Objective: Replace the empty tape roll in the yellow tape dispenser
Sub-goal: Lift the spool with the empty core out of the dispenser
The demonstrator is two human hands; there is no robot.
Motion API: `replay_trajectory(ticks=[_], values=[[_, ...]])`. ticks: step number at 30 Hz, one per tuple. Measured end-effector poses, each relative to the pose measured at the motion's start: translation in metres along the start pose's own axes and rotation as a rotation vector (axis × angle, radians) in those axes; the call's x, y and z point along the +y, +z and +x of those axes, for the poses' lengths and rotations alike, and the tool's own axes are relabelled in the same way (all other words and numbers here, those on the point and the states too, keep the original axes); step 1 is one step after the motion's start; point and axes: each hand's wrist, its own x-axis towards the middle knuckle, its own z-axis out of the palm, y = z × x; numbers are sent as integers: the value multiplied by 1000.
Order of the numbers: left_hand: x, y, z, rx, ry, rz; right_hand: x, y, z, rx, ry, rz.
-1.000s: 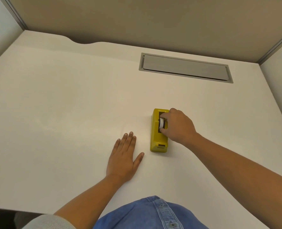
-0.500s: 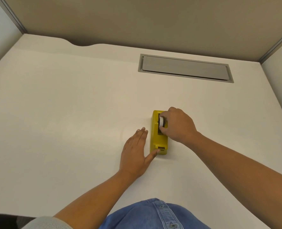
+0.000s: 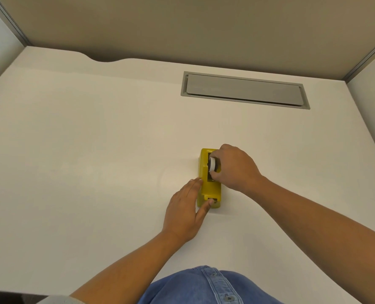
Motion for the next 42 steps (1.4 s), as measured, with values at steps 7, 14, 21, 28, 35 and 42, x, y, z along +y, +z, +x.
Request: replay_trajectory(ticks=[7,14,21,28,35,42], values=[[5,-3,5,11,-45,-37,0,-1,3,-14,-22,-16],[9,-5,7,-1,-50,-15,-6,-9,6,-54,-40,-68],[8,-5,7,-8,-62,-19,-4,-8,3,-49,-18,-20],[10,-8,9,-4,-64,-39,-1,-4,-3,-4,-7,36],[14,-11,8,-8,-91,-36,2,-3,-12,31,-10,84],[24,-16,4,13,-104,-110,2,-11,-25,42,5,133]])
